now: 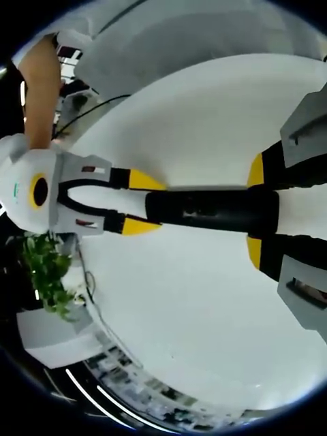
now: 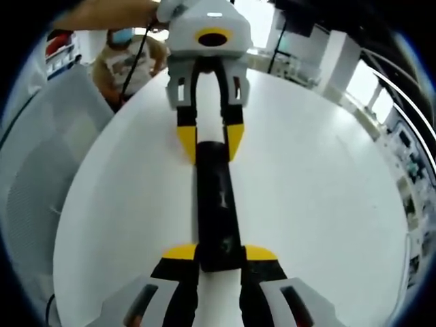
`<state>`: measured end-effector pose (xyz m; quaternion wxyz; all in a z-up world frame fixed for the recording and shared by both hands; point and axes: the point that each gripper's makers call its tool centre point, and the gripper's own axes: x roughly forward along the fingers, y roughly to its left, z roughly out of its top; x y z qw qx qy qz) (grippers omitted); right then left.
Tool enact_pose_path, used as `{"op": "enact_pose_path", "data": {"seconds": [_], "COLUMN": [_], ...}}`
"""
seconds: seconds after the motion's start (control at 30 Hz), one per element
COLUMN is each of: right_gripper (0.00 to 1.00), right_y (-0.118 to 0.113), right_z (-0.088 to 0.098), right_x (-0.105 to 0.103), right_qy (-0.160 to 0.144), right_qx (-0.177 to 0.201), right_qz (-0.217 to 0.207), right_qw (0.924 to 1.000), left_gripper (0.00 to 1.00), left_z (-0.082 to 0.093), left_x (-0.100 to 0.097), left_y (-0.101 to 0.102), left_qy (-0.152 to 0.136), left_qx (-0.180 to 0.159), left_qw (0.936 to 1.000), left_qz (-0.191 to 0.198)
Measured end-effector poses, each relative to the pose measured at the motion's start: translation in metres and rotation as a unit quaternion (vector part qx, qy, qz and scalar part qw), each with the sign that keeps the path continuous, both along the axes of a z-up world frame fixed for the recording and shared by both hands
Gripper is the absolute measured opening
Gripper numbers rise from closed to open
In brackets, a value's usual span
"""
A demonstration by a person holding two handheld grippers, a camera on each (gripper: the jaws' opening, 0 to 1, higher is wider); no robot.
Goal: Press the specified remote control buttons in sequence, fully releasing each button before pressing the next.
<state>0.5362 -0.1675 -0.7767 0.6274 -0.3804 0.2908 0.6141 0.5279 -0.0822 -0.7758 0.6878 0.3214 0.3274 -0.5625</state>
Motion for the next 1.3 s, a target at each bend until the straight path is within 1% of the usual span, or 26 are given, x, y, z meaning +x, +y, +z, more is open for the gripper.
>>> {"op": "enact_pose_path", "data": {"seconds": [0.33,0.63,0.77,0.97,1.1,1.13,1.17,1.3], "right_gripper": [0.19,0.19,0.19,0.19,0.19,0.19,0.19,0.19], "right_y": [0.0,0.001,0.0,-0.001,0.0,0.001,-0.001,-0.001], "right_z": [0.006,0.007,0.009,0.012,0.014,0.015,0.015,0.015], "right_x": [0.011,0.027,0.032,0.045,0.054,0.056,0.058,0.065], "right_qy": [-0.025,-0.053,-0.064,-0.087,-0.106,-0.113,-0.115,-0.126], "right_qx": [0.004,0.007,0.006,0.004,0.004,0.005,0.001,0.003], "right_qz": [-0.004,-0.016,-0.014,-0.018,-0.025,-0.024,-0.027,-0.031], "right_qw": [0.9997,0.9984,0.9978,0.9961,0.9941,0.9933,0.9929,0.9915], "left_gripper": [0.23,0.24,0.24,0.24,0.24,0.24,0.24,0.24], "left_z": [0.007,0.009,0.01,0.013,0.015,0.016,0.016,0.016], "left_x": [0.013,0.029,0.034,0.048,0.059,0.062,0.064,0.072], "left_y": [0.0,0.001,0.0,0.0,0.001,0.0,0.001,0.0], "left_qy": [-0.028,-0.054,-0.061,-0.081,-0.094,-0.1,-0.097,-0.105], "left_qx": [-0.002,-0.003,-0.003,0.001,0.005,0.002,0.002,0.002], "left_qw": [0.9996,0.9985,0.9981,0.9967,0.9955,0.995,0.9952,0.9944], "left_qz": [-0.001,0.005,0.005,0.004,0.005,0.005,0.013,0.009]}}
